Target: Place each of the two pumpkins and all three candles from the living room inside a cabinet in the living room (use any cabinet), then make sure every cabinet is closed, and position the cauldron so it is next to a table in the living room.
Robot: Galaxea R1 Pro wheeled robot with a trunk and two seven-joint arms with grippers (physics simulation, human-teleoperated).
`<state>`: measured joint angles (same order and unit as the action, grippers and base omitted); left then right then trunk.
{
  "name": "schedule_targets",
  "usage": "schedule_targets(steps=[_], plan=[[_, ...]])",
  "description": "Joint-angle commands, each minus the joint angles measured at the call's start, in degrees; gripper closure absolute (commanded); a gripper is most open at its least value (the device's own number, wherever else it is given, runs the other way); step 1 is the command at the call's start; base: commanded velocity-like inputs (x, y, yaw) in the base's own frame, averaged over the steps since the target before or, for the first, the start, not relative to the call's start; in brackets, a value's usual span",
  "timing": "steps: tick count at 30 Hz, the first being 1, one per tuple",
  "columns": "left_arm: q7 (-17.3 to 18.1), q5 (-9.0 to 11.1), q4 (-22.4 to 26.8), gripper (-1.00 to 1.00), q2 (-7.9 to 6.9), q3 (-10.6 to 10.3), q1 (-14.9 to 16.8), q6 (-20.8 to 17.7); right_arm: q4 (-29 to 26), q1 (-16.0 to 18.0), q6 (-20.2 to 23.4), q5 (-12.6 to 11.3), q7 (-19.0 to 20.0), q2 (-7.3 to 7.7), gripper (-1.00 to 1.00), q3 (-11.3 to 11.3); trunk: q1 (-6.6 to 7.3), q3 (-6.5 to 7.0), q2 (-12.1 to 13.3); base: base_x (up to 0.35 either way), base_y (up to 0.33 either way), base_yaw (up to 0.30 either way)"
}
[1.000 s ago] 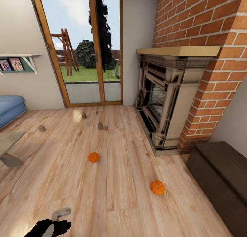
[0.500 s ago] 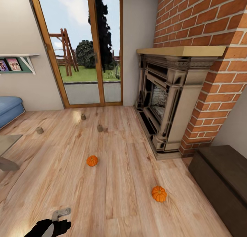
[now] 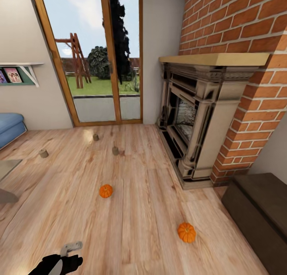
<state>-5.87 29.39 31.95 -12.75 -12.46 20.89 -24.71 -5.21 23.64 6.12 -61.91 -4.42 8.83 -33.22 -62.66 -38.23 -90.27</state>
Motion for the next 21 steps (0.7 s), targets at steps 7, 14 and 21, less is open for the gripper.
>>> schedule_targets(steps=[7,14,21], plan=[[-0.5,0.6,0.1,-1.00,-0.09,-0.5,0.0,-0.2,-0.2,0.0,0.3,-0.4,-0.4,0.05,-1.00,-0.4,-0.02,-0.05,0.0,0.212,0.000,0.000],[-0.5,0.6,0.1,-1.00,-0.09,-0.5,0.0,0.5,-0.2,0.0,0.3,-0.4,-0.4,0.05,-1.00,-0.4,-0.02,-0.05,0.0,0.258,0.000,0.000],[-0.5,0.6,0.1,-1.00,-0.09,-0.5,0.0,0.6,-0.2,0.0,0.3,-0.4,-0.4,0.05,-1.00,-0.4,-0.02,-0.05,0.0,0.229,0.000,0.000]])
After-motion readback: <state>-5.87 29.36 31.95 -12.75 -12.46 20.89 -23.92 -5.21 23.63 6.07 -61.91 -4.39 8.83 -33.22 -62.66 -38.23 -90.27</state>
